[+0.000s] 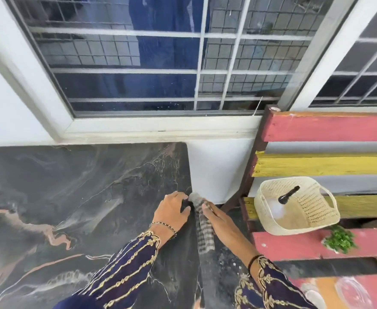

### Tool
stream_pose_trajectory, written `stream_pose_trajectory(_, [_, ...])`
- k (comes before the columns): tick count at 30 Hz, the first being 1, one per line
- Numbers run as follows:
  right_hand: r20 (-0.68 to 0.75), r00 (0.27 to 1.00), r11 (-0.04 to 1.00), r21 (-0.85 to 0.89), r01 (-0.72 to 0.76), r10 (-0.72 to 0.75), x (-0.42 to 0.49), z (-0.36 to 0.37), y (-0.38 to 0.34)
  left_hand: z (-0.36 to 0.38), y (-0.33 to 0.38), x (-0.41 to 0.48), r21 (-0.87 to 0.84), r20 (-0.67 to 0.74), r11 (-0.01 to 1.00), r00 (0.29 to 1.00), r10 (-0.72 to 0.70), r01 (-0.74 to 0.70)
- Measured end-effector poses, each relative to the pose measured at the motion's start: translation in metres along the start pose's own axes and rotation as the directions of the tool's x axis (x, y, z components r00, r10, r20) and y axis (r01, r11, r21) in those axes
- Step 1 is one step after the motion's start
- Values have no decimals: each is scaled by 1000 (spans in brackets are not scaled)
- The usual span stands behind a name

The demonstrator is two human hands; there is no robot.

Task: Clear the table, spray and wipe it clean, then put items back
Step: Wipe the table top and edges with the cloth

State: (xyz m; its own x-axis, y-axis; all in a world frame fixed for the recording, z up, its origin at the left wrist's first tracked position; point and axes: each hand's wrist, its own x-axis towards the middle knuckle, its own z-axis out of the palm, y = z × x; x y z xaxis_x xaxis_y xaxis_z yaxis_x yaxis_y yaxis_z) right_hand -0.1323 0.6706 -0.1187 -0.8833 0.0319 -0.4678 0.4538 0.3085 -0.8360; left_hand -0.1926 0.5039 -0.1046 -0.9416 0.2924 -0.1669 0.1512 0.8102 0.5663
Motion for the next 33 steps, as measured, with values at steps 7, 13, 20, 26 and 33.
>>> stream_pose_trajectory(7, [-203,973,980,185,-70,108,-18,-92,51,55,78,16,-46,75,997,995,59,-55])
stream_pose_trajectory(13, [-377,895,926,367,-92,239,-14,-193,85,118,133,30,-10,212,999,976,53,-52])
stream_pose_trajectory(20, [-608,702,924,321,-210,370,16,-292,116,175,168,40,-30,252,999,967,30,-23])
stream_pose_trajectory(26, [-616,755,971,76,-227,225,35,-330,125,214,180,32,5,299,1000,954,13,-15])
stream_pose_trajectory(33, [-577,810,994,59,-88,106,-11,-317,163,257,189,9,114,468,993,883,-31,-25])
